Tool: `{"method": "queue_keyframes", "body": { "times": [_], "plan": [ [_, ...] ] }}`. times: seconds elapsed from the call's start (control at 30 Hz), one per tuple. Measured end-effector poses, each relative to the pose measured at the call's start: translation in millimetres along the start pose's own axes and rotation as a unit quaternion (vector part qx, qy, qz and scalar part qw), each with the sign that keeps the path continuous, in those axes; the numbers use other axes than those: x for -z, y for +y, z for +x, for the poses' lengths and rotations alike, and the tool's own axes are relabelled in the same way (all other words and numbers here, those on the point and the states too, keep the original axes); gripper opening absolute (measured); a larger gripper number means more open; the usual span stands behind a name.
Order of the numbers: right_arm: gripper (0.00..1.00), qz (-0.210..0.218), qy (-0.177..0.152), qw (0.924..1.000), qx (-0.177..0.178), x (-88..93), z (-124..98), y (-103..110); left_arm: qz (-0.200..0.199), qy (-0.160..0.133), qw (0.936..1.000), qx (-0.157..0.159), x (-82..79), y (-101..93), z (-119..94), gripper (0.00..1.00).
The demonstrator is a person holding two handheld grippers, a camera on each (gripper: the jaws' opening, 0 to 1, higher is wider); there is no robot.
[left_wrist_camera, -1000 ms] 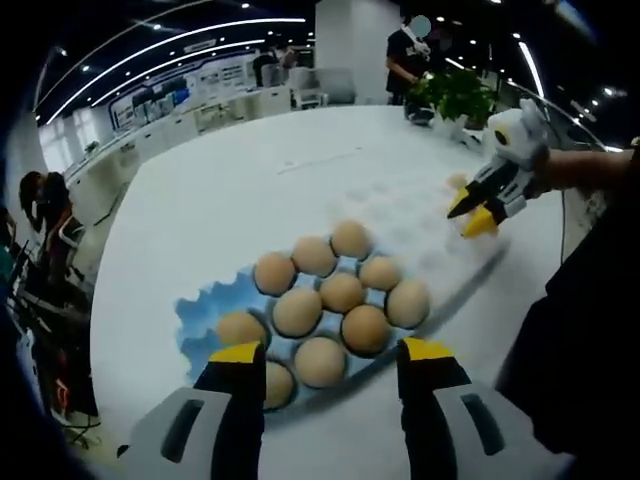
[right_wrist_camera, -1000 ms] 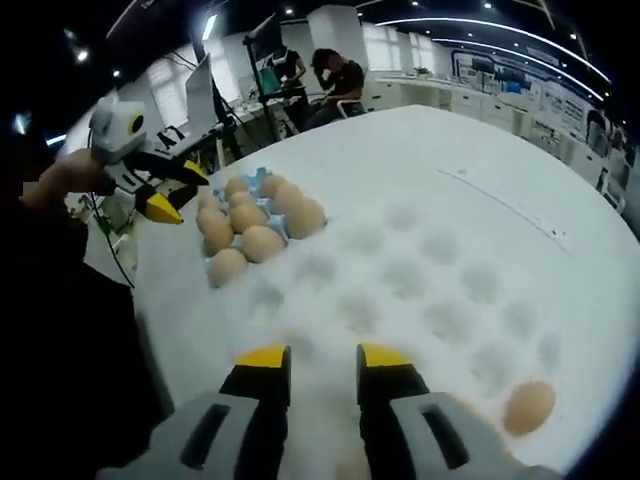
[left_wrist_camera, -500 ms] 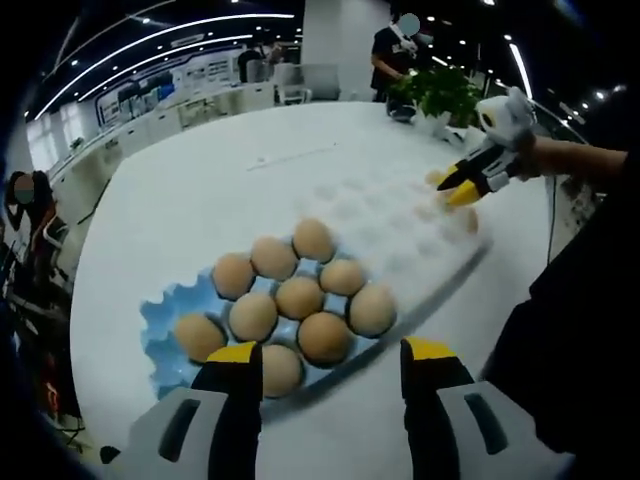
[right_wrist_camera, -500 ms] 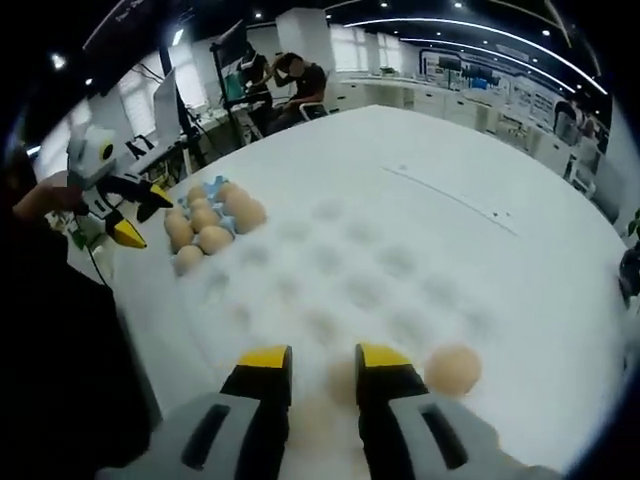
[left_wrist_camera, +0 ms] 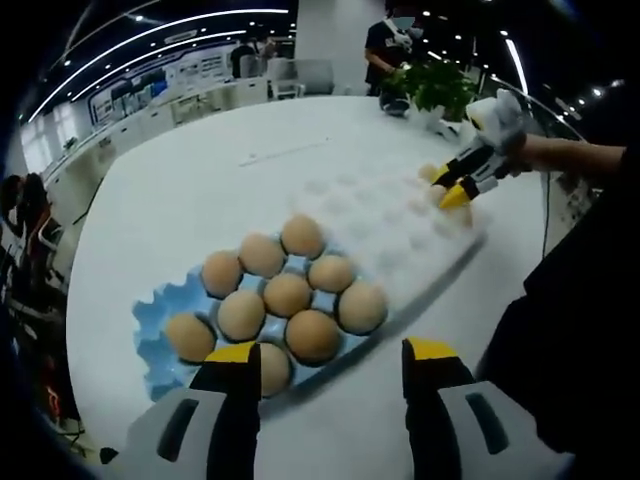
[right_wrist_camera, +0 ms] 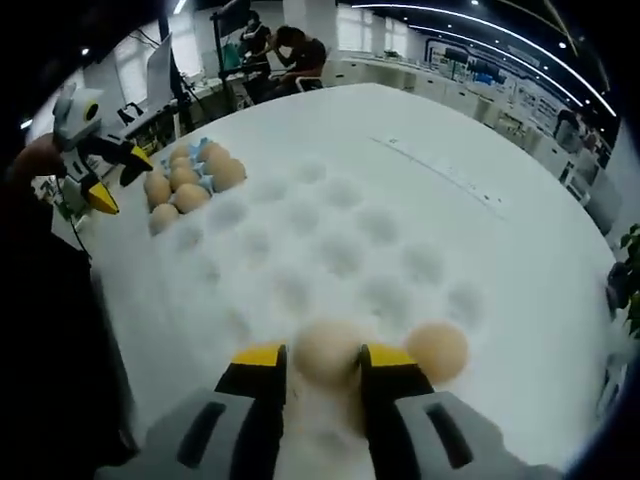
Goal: Place the egg into an empty slot of the egg tray after lifting it from the table, then release the egg inside the slot.
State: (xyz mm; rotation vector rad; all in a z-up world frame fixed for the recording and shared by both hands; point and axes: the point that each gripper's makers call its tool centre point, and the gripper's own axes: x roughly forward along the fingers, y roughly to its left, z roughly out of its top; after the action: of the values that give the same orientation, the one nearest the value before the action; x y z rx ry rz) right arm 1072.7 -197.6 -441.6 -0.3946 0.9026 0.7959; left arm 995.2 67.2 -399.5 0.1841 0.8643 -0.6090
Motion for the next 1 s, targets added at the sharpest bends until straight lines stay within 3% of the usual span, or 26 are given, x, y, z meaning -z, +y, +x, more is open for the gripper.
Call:
{"method": "queue_keyframes", "body": {
  "times": [0.2, 0.3, 0.43, 0.57, 0.7, 0.87, 1.0],
  "plan": [
    [0.30, -0.006, 0.052, 0.9986, 0.000, 2.0, 1, 0, -0.007, 0.001, 1.0000, -0.003, 1.6, 1.5, -1, 0.58],
    [0.30, -0.016, 0.088, 0.9958, 0.022, 4.0, 3, -1, -0.006, -0.001, 1.0000, -0.004, 0.7, 0.8, -1, 0.58],
    [0.29, -0.023, 0.104, 0.9937, 0.034, 3.6, 6, -1, -0.009, -0.005, 0.9999, -0.003, -0.8, -1.8, -1, 0.58],
    [0.29, -0.011, 0.103, 0.9941, 0.034, 4.7, 4, -2, -0.008, -0.006, 0.9999, -0.001, -0.9, -4.0, -1, 0.58],
    [0.28, 0.002, 0.079, 0.9966, 0.023, 4.0, 0, -2, -0.002, -0.008, 1.0000, 0.003, -2.5, -8.3, -3, 0.58],
    [0.26, 0.104, 0.026, 0.9940, 0.018, 1.1, -4, -5, -0.002, -0.017, 0.9998, 0.004, -5.6, -9.7, -8, 0.58],
    [0.26, 0.093, 0.030, 0.9950, 0.022, 0.5, -5, -3, -0.002, -0.016, 0.9999, 0.002, -3.7, -9.6, -8, 0.58]
  ]
}}
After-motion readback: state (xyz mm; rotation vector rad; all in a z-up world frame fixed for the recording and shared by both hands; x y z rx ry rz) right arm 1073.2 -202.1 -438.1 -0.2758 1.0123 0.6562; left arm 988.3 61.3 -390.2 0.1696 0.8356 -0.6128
